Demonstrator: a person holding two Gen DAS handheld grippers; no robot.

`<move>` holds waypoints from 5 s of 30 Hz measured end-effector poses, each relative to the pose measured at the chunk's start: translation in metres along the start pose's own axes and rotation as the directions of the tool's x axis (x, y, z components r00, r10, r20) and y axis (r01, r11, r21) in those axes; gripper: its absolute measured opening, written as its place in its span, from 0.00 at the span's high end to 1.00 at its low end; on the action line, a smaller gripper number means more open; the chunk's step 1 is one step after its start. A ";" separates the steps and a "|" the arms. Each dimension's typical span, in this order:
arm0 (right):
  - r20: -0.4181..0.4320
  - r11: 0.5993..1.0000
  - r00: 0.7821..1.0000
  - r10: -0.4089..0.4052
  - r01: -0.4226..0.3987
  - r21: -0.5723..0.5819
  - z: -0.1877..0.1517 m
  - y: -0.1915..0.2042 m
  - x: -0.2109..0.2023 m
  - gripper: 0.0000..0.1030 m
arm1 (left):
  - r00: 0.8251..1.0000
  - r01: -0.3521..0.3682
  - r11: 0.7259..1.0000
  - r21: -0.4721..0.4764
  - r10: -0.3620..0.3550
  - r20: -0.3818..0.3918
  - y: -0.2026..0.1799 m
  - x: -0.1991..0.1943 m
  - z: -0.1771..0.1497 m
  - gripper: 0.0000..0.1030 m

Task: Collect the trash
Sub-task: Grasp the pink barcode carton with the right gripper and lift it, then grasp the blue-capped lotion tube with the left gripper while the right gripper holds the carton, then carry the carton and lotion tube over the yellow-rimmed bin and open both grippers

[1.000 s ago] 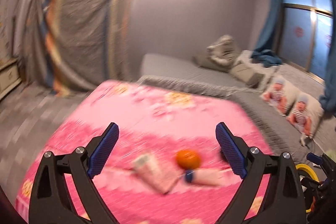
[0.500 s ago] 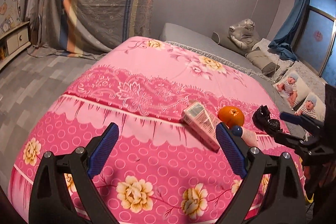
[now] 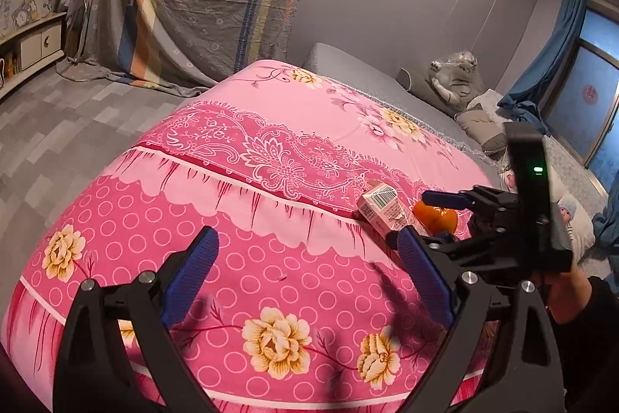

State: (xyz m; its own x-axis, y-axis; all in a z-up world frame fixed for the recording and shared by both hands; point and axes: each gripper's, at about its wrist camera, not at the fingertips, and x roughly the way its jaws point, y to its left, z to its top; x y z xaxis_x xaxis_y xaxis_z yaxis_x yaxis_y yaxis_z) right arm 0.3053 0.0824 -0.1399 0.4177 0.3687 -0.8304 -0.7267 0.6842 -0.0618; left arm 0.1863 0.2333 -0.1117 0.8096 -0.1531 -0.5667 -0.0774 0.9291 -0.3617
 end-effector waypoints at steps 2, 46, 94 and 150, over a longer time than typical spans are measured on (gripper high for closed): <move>-0.026 1.000 1.000 0.008 -0.008 0.022 0.000 -0.005 0.011 0.26 | 1.000 0.000 1.000 -0.008 0.000 0.004 0.003 0.001 -0.001 0.13; 0.519 0.858 0.854 0.042 -0.297 0.419 -0.145 -0.122 -0.194 0.45 | 0.789 0.597 0.648 0.473 -0.366 -0.494 -0.159 0.124 -0.026 0.14; 0.592 0.851 0.800 -0.100 -0.239 0.468 -0.214 -0.100 -0.291 0.45 | 0.830 0.557 0.546 0.625 -0.379 -0.409 -0.247 0.048 -0.031 0.69; -0.063 0.046 0.685 -0.726 0.141 0.989 -0.552 -0.152 -0.357 0.18 | 0.678 0.735 0.423 0.530 -0.484 -0.554 -0.495 0.032 -0.182 0.27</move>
State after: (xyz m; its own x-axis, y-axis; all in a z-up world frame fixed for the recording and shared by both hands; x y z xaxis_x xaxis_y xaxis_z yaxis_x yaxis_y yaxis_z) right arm -0.0339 -0.5006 -0.1397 0.7790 -0.2842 -0.5589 0.5644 0.7061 0.4276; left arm 0.1442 -0.2930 -0.0855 0.2641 -0.7396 -0.6190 0.8706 0.4590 -0.1770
